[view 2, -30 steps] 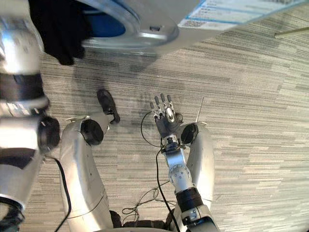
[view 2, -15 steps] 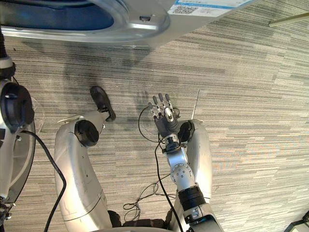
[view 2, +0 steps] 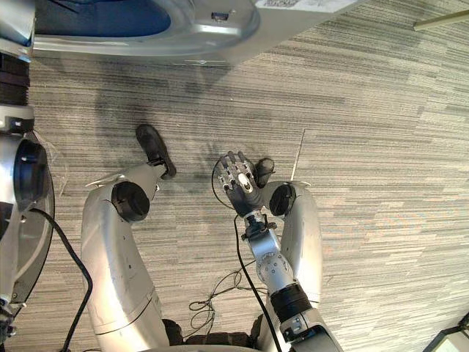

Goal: Pick up the laundry basket with both hands and put the clothes into the washing machine.

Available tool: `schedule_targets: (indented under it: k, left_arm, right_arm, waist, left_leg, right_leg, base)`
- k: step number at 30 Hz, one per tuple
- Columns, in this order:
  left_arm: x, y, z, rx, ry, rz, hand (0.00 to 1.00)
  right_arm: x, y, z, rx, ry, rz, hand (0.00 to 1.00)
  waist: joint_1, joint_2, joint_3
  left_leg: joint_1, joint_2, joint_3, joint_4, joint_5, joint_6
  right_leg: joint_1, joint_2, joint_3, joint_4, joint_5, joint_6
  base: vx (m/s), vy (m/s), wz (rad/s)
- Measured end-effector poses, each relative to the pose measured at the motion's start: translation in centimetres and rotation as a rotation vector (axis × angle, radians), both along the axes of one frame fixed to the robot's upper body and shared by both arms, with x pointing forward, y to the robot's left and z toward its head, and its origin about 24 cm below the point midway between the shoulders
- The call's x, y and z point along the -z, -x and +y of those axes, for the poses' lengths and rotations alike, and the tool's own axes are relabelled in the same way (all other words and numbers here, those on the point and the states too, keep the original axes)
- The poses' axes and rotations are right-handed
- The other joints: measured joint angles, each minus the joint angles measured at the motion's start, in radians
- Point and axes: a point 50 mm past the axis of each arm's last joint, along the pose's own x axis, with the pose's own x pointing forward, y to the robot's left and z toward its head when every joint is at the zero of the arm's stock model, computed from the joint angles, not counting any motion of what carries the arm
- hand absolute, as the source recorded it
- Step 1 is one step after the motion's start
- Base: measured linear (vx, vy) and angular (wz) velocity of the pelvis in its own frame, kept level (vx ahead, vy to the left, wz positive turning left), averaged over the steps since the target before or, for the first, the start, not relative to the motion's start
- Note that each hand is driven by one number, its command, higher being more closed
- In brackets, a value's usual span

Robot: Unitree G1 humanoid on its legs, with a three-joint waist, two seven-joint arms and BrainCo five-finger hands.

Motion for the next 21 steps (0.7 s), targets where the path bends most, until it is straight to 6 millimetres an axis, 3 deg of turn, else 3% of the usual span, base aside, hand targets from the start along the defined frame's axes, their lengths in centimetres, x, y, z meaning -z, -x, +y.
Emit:
schedule_targets:
  k: [2, 5, 10, 15, 21]
  left_arm:
    - [-0.1, 0.1, 0.3, -0.070, -0.038, -0.001, 0.00]
    - [0.3, -0.7, 1.1, -0.040, 0.020, 0.050, 0.00]
    - [1.8, -2.3, 5.5, 0.301, 0.436, 0.170, 0.00]
    - [4.8, -3.8, 7.1, 0.560, 0.692, 0.199, 0.00]
    - [9.9, -4.8, 6.5, 0.629, 0.793, 0.163, 0.00]
  right_arm:
    - [0.0, 0.0, -0.1, 0.002, 0.002, -0.005, 0.00]
    - [0.0, -0.1, -0.4, 0.010, 0.008, -0.005, 0.00]
    - [0.8, -0.5, -1.6, 0.057, 0.053, 0.034, 0.00]
    - [2.1, -0.7, -2.4, 0.093, 0.110, 0.105, 0.00]
    - [2.9, -0.8, -3.0, 0.140, 0.146, 0.134, 0.00]
  waist:
    - [0.012, 0.002, 0.002]
    - [0.015, 0.000, 0.007]
    - [0.011, -0.001, 0.007]
    - [0.016, -0.001, 0.007]
    - [0.014, -0.002, 0.006]
  left_leg:
    - [0.002, 0.007, 0.006, -0.002, 0.000, 0.000]
    - [0.023, 0.009, 0.023, -0.014, 0.009, 0.014]
    - [0.072, 0.015, 0.025, -0.059, 0.021, 0.019]
    - [0.132, 0.008, 0.039, -0.151, 0.059, 0.013]
    - [0.215, -0.017, 0.047, -0.262, 0.109, -0.002]
  right_leg:
    - [0.001, 0.000, -0.001, -0.010, 0.011, 0.000]
    - [0.010, 0.002, 0.000, -0.015, 0.024, 0.004]
    - [0.063, 0.022, -0.016, -0.072, 0.046, 0.003]
    - [0.117, 0.030, -0.034, -0.148, 0.071, -0.004]
    - [0.187, 0.016, -0.067, -0.211, 0.085, -0.020]
  base:
    - [0.01, 0.021, -0.09]
    - [0.00, -0.004, 0.02]
    - [0.01, -0.001, -0.04]
    - [0.01, -0.002, 0.06]
    - [-0.01, -0.016, 0.17]
